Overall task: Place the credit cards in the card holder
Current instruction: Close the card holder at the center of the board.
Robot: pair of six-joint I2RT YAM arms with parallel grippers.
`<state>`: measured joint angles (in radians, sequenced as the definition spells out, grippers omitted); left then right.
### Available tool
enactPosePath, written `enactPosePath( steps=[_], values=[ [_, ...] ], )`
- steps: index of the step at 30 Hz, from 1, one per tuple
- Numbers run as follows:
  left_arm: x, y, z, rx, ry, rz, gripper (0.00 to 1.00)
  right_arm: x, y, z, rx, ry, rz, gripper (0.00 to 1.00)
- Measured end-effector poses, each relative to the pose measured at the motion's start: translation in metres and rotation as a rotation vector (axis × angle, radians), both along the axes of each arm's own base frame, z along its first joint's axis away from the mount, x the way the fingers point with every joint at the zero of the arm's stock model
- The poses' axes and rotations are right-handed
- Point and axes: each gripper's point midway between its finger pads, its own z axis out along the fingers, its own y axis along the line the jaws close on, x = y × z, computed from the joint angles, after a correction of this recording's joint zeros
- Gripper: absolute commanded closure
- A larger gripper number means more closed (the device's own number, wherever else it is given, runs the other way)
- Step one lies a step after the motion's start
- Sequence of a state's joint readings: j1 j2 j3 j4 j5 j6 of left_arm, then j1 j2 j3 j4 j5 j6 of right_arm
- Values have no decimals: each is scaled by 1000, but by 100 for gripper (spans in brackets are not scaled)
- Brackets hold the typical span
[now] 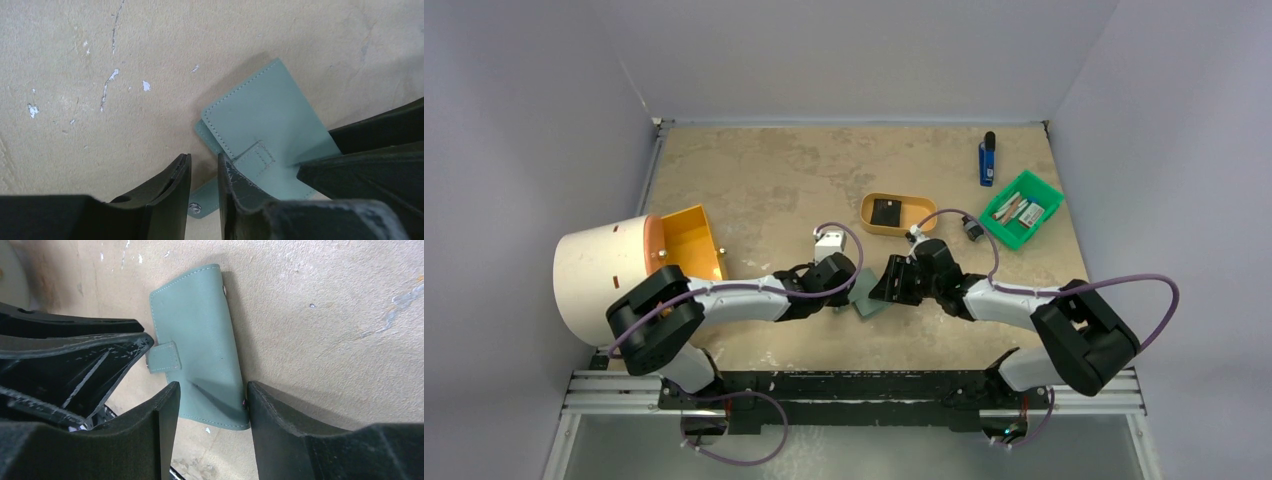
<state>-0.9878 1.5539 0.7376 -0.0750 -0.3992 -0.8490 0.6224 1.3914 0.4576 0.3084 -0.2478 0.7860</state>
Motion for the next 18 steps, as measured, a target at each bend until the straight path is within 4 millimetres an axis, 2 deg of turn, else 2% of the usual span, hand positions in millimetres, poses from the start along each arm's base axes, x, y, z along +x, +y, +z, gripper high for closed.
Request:
enactPosePath(
  steps=[3, 8, 13, 18],
  values=[
    [0, -2, 8, -19, -9, -7, 73, 0, -1, 0, -7, -1, 2, 45],
    [-1, -1, 14, -28, -12, -9, 64, 1, -1, 0, -11, -4, 6, 45],
    [1, -5, 33, -78, -40, -12, 63, 1, -1, 0, -14, -5, 8, 45],
    [3, -7, 26, -94, -8, -11, 59, 1, -1, 0, -14, -6, 7, 44]
  ],
)
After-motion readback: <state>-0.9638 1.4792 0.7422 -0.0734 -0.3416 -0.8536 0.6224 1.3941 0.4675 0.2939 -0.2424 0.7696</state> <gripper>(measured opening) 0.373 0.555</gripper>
